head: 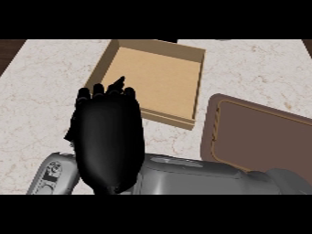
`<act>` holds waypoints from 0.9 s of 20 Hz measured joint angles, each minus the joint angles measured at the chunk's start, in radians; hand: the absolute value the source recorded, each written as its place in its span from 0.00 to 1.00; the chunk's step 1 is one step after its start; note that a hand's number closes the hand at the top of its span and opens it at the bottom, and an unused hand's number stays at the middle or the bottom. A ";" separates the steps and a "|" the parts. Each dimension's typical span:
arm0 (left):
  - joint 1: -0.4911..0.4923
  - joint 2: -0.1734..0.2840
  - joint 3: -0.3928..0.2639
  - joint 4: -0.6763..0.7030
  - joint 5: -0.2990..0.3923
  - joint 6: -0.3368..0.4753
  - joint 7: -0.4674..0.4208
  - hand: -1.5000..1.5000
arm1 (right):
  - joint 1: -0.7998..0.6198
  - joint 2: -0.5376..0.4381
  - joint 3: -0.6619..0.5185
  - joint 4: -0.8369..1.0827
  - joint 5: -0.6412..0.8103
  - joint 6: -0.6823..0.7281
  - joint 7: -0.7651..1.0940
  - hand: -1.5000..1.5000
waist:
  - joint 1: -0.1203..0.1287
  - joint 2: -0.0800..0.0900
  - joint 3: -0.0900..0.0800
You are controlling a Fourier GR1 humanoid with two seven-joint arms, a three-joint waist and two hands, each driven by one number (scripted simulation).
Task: Pick the tomato from the tray and place it in the cardboard box
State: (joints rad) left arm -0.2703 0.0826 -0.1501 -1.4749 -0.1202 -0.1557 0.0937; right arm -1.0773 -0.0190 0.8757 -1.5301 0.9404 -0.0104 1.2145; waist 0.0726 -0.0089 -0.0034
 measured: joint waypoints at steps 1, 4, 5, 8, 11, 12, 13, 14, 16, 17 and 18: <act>0.001 0.000 0.004 -0.002 0.004 0.000 0.001 0.50 | -0.023 -0.001 -0.015 0.008 -0.006 0.000 0.004 1.00 | -0.002 0.000 0.000; -0.003 0.008 0.017 0.001 0.009 -0.002 -0.005 0.50 | -0.076 -0.002 -0.047 0.048 -0.018 -0.006 0.013 1.00 | -0.008 0.001 0.000; -0.002 0.003 0.016 0.002 0.007 0.003 -0.005 0.50 | -0.093 -0.002 -0.057 0.064 -0.019 -0.010 0.015 1.00 | -0.010 0.002 0.000; 0.008 0.002 0.012 -0.001 0.000 0.007 -0.010 0.50 | -0.142 -0.001 -0.090 0.109 -0.031 -0.015 0.019 1.00 | -0.013 0.002 0.000; 0.007 -0.003 0.010 -0.008 -0.001 0.010 -0.005 0.50 | -0.190 0.000 -0.136 0.170 -0.045 -0.031 0.007 1.00 | -0.015 0.005 0.000; 0.014 -0.001 0.008 -0.017 0.000 0.007 0.001 0.50 | -0.203 0.001 -0.146 0.194 -0.055 -0.037 0.002 1.00 | -0.013 0.006 0.000; 0.016 0.000 0.010 -0.025 0.000 0.007 0.006 0.50 | -0.213 0.001 -0.157 0.207 -0.062 -0.041 -0.003 1.00 | -0.015 0.006 0.001; 0.016 -0.003 0.006 -0.028 -0.003 0.009 0.008 0.50 | -0.227 0.002 -0.165 0.226 -0.067 -0.047 -0.006 1.00 | -0.016 0.007 0.001; 0.010 -0.001 0.009 -0.021 -0.004 0.008 0.003 0.50 | -0.246 0.003 -0.188 0.279 -0.071 -0.065 -0.019 1.00 | -0.018 0.010 0.001; 0.013 0.000 0.011 -0.016 -0.004 0.008 -0.006 0.50 | -0.258 0.004 -0.204 0.304 -0.076 -0.074 -0.026 1.00 | -0.018 0.011 0.001; 0.020 0.000 0.009 -0.019 -0.007 0.008 -0.006 0.50 | -0.261 0.004 -0.210 0.322 -0.078 -0.084 -0.031 1.00 | -0.019 0.011 0.001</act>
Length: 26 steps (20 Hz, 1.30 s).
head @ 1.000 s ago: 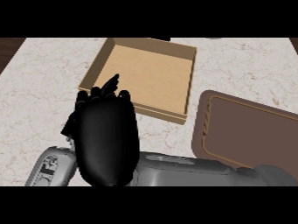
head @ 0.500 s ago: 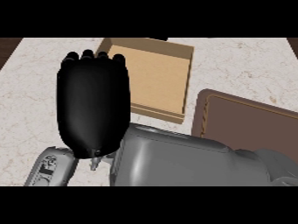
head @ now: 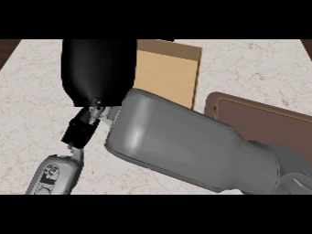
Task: Pick the tomato from the tray and place it in the cardboard box
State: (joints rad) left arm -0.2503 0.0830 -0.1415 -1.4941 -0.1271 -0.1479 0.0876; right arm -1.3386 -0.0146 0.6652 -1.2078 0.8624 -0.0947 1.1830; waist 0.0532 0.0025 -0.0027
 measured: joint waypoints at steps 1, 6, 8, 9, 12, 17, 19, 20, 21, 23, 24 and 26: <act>-0.003 0.006 0.005 0.003 0.003 -0.006 -0.003 0.50 | -0.008 0.000 -0.008 0.022 -0.005 -0.010 -0.003 1.00 | 0.000 0.001 0.000; -0.015 -0.001 0.005 0.015 -0.006 0.001 -0.006 0.50 | -0.067 0.003 -0.050 0.165 -0.016 -0.052 -0.030 1.00 | -0.001 0.004 0.000; -0.003 -0.002 0.001 0.010 -0.006 -0.002 -0.012 0.50 | -0.077 0.004 -0.053 0.231 -0.023 -0.072 -0.044 1.00 | 0.002 0.005 0.000; -0.004 0.005 0.006 0.007 -0.004 -0.007 -0.013 0.50 | -0.083 0.004 -0.053 0.266 -0.027 -0.083 -0.052 1.00 | 0.005 0.006 0.000; -0.006 0.011 0.013 -0.016 0.008 -0.018 0.003 0.50 | -0.085 0.006 -0.056 0.367 -0.038 -0.120 -0.086 1.00 | 0.006 0.007 0.000; 0.009 0.011 0.009 -0.026 0.008 -0.024 -0.006 0.50 | -0.075 0.008 -0.046 0.513 -0.068 -0.187 -0.137 1.00 | 0.015 0.012 0.000; 0.010 0.005 0.001 -0.027 0.002 -0.023 -0.003 0.50 | -0.063 0.008 -0.043 0.554 -0.090 -0.211 -0.150 1.00 | 0.019 0.014 0.000; 0.000 0.001 -0.001 -0.024 0.000 -0.022 0.000 0.50 | -0.053 0.008 -0.049 0.575 -0.103 -0.231 -0.160 1.00 | 0.022 0.016 0.000; 0.000 0.001 0.000 -0.023 0.000 -0.021 -0.003 0.50 | -0.041 0.009 -0.058 0.588 -0.116 -0.252 -0.165 0.00 | 0.024 0.017 0.000; 0.003 -0.003 -0.005 -0.020 -0.006 -0.018 -0.009 0.50 | -0.014 0.009 -0.083 0.600 -0.155 -0.294 -0.175 0.00 | 0.026 0.018 0.001; -0.002 -0.001 -0.001 -0.023 -0.001 -0.022 -0.002 0.50 | -0.001 0.009 -0.096 0.607 -0.177 -0.312 -0.182 0.00 | 0.028 0.019 0.001; 0.000 -0.003 -0.005 -0.029 -0.002 -0.024 0.004 0.50 | 0.018 0.010 -0.114 0.623 -0.220 -0.346 -0.195 0.00 | 0.032 0.019 0.001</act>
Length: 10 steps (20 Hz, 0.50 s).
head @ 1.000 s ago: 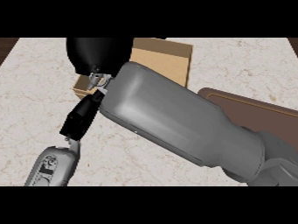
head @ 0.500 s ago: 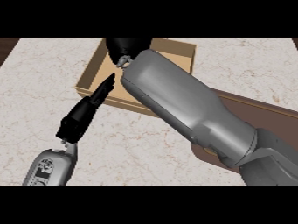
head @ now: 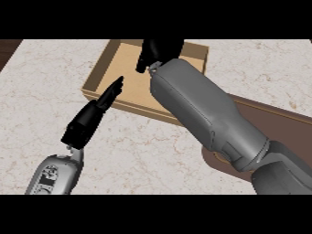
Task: Pick the tomato from the tray and place it in the cardboard box
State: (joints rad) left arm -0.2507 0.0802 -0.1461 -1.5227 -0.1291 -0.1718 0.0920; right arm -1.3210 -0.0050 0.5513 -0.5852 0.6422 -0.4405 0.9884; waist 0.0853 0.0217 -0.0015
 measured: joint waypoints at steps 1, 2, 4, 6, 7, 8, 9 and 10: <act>-0.004 -0.002 -0.002 0.001 -0.003 0.000 0.000 0.50 | 0.008 0.000 -0.001 0.010 -0.019 -0.016 -0.005 0.00 | 0.004 0.001 0.000; -0.006 0.001 0.001 0.005 0.001 -0.005 -0.002 0.50 | 0.019 0.001 -0.005 0.020 -0.034 -0.041 -0.020 0.00 | 0.004 0.002 0.000; -0.015 -0.004 -0.001 0.006 -0.003 -0.001 0.002 0.50 | 0.040 0.001 -0.006 0.024 -0.063 -0.098 -0.052 0.00 | 0.004 0.002 0.000; -0.020 -0.007 0.001 0.017 -0.004 0.000 -0.003 0.50 | 0.056 0.001 -0.016 0.016 -0.083 -0.173 -0.088 0.00 | 0.005 0.004 0.001; -0.025 -0.009 0.001 0.018 -0.009 0.006 0.000 0.50 | 0.065 0.001 -0.021 0.009 -0.087 -0.219 -0.107 0.00 | 0.003 0.004 0.001; -0.021 -0.008 0.004 0.019 -0.008 0.006 -0.003 0.50 | 0.070 0.001 -0.034 0.003 -0.090 -0.264 -0.125 0.00 | -0.001 0.003 0.001; -0.019 -0.002 0.009 0.016 -0.005 0.002 -0.003 0.50 | 0.068 0.001 -0.048 -0.004 -0.094 -0.305 -0.141 0.00 | -0.002 0.002 0.001; -0.009 0.002 0.011 0.012 -0.003 0.000 -0.006 0.50 | 0.075 0.000 -0.059 -0.015 -0.096 -0.350 -0.159 0.00 | -0.005 -0.001 0.002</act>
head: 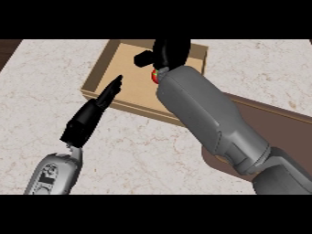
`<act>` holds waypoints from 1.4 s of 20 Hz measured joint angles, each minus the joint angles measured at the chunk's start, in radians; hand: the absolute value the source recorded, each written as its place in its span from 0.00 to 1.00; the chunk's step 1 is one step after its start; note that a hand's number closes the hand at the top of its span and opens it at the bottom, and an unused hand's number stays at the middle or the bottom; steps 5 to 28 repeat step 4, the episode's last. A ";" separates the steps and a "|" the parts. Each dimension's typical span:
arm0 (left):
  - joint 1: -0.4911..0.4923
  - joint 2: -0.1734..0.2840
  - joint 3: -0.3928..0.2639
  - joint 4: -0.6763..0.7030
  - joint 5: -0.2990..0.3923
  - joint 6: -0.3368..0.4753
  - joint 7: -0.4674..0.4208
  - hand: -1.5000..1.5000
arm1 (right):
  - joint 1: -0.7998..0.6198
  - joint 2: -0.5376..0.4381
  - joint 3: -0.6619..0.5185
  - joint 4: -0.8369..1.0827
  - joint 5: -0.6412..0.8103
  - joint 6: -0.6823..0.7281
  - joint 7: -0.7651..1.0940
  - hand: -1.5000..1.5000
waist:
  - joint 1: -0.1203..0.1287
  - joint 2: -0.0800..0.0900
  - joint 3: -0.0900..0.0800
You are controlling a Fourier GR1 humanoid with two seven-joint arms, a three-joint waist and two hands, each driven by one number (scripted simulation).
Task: Pick the tomato from the tray and place it in the cardboard box
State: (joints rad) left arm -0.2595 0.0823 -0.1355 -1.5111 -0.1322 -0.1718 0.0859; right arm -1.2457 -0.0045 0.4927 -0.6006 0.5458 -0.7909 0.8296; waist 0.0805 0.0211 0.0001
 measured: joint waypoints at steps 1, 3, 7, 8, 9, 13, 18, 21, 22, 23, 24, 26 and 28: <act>0.001 -0.001 0.000 -0.003 -0.001 0.002 0.005 0.50 | 0.008 0.000 -0.012 -0.012 -0.005 -0.042 -0.017 0.00 | -0.005 -0.002 0.000; 0.004 -0.004 0.005 -0.006 0.001 0.007 0.011 0.50 | 0.029 -0.001 -0.044 -0.052 -0.024 -0.114 -0.066 0.00 | -0.019 -0.005 0.001; 0.014 -0.002 0.007 -0.005 0.001 0.008 0.003 0.50 | 0.049 -0.001 -0.059 -0.075 -0.037 -0.149 -0.096 0.00 | -0.025 -0.006 0.001; 0.014 -0.002 0.007 -0.005 0.001 0.008 0.003 0.50 | 0.049 -0.001 -0.059 -0.075 -0.037 -0.149 -0.096 0.00 | -0.025 -0.006 0.001; 0.014 -0.002 0.007 -0.005 0.001 0.008 0.003 0.50 | 0.049 -0.001 -0.059 -0.075 -0.037 -0.149 -0.096 0.00 | -0.025 -0.006 0.001; 0.014 -0.002 0.007 -0.005 0.001 0.008 0.003 0.50 | 0.049 -0.001 -0.059 -0.075 -0.037 -0.149 -0.096 0.00 | -0.025 -0.006 0.001; 0.014 -0.002 0.007 -0.005 0.001 0.008 0.003 0.50 | 0.049 -0.001 -0.059 -0.075 -0.037 -0.149 -0.096 0.00 | -0.025 -0.006 0.001; 0.014 -0.002 0.007 -0.005 0.001 0.008 0.003 0.50 | 0.049 -0.001 -0.059 -0.075 -0.037 -0.149 -0.096 0.00 | -0.025 -0.006 0.001; 0.014 -0.002 0.007 -0.005 0.001 0.008 0.003 0.50 | 0.049 -0.001 -0.059 -0.075 -0.037 -0.149 -0.096 0.00 | -0.025 -0.006 0.001; 0.014 -0.002 0.007 -0.005 0.001 0.008 0.003 0.50 | 0.049 -0.001 -0.059 -0.075 -0.037 -0.149 -0.096 0.00 | -0.025 -0.006 0.001; 0.014 -0.002 0.007 -0.005 0.001 0.008 0.003 0.50 | 0.049 -0.001 -0.059 -0.075 -0.037 -0.149 -0.096 0.00 | -0.025 -0.006 0.001; 0.014 -0.002 0.007 -0.005 0.001 0.008 0.003 0.50 | 0.049 -0.001 -0.059 -0.075 -0.037 -0.149 -0.096 0.00 | -0.025 -0.006 0.001; 0.014 -0.002 0.007 -0.005 0.001 0.008 0.003 0.50 | 0.049 -0.001 -0.059 -0.075 -0.037 -0.149 -0.096 0.00 | -0.025 -0.006 0.001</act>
